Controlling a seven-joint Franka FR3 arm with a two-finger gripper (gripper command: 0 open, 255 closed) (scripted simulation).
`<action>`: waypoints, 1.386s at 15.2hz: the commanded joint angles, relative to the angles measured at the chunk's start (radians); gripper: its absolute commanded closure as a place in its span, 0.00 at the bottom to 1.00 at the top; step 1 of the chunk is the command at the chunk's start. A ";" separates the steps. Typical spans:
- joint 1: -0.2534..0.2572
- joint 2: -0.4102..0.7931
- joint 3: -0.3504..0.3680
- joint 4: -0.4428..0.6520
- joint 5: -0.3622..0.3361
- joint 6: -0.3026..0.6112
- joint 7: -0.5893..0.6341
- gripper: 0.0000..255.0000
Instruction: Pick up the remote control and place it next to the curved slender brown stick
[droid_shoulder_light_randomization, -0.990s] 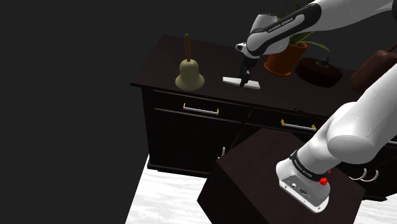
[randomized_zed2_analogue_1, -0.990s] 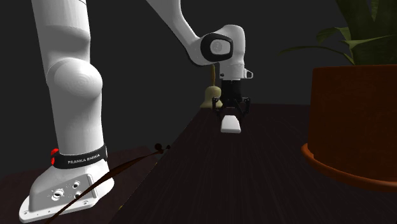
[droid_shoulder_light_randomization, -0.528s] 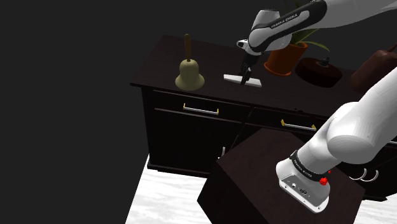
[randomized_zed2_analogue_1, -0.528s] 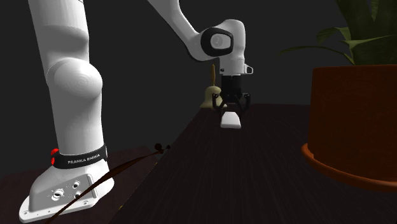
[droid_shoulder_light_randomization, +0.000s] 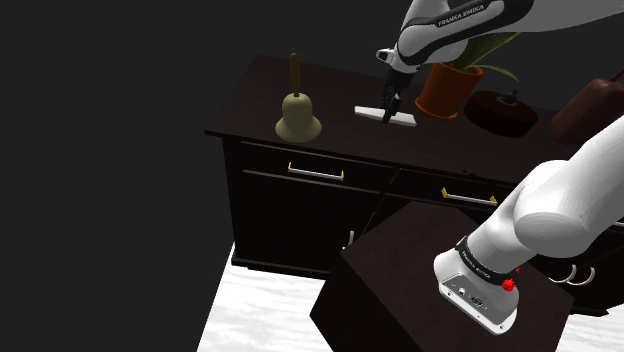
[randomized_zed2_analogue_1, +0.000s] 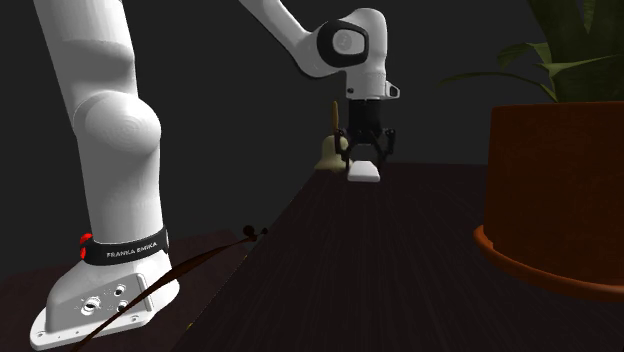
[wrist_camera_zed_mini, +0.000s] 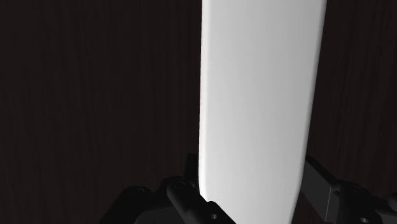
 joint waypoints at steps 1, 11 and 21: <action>0.000 -0.016 0.002 0.011 -0.006 -0.026 0.005 1.00; -0.060 -0.138 -0.051 -0.046 -0.069 -0.081 -0.069 1.00; -0.193 -0.271 -0.189 -0.134 -0.180 -0.099 -0.263 1.00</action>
